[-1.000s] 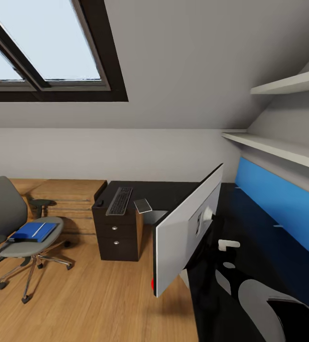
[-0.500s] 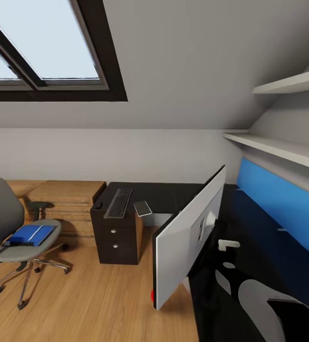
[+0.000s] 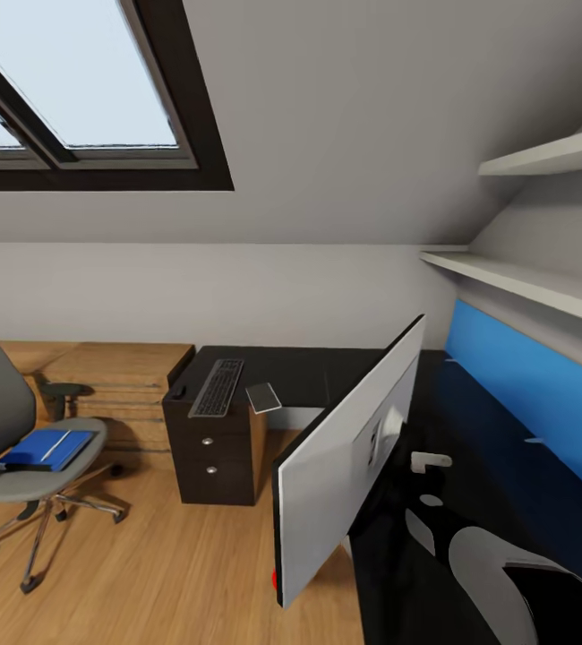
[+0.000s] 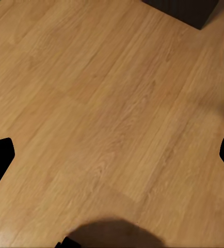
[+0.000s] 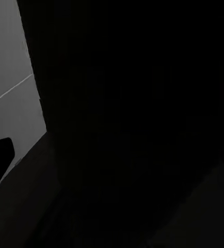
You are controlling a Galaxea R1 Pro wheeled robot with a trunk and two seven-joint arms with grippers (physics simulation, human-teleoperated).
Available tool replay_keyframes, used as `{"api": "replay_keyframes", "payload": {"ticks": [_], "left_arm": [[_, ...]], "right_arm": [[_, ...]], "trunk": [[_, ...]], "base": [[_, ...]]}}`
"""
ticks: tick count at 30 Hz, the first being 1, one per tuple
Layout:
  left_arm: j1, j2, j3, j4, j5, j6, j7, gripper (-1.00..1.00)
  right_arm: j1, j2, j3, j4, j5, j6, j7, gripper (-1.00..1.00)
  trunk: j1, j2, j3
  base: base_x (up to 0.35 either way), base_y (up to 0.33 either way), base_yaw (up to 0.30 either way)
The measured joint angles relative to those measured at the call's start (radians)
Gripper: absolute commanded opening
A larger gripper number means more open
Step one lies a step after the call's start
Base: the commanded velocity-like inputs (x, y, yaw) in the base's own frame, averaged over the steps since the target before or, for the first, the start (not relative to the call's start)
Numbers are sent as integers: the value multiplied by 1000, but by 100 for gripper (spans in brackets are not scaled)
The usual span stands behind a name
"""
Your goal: In the bedroom, organize the workspace by keeping the computer under the desk, ensuring the monitor is on the desk, placing the keyboard on the desk next to the monitor, placing the mouse on the desk next to the keyboard, moving the folder from the swivel chair onto the desk next to the mouse, stacking the notebook on top of the folder with the pen on top of the notebook, and positioning the swivel chair next to the desk.
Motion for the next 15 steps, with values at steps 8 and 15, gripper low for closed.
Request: {"api": "replay_keyframes", "payload": {"ticks": [8,15], "left_arm": [[0,0,-1,0,0,0,0,100],[0,0,-1,0,0,0,0,100]], "right_arm": [[0,1,-2,0,0,0,0,100],[0,3,0,0,0,0,0,100]], "trunk": [[0,0,0],[0,0,0]], "base": [[28,-28,0],[1,-1,0]]}}
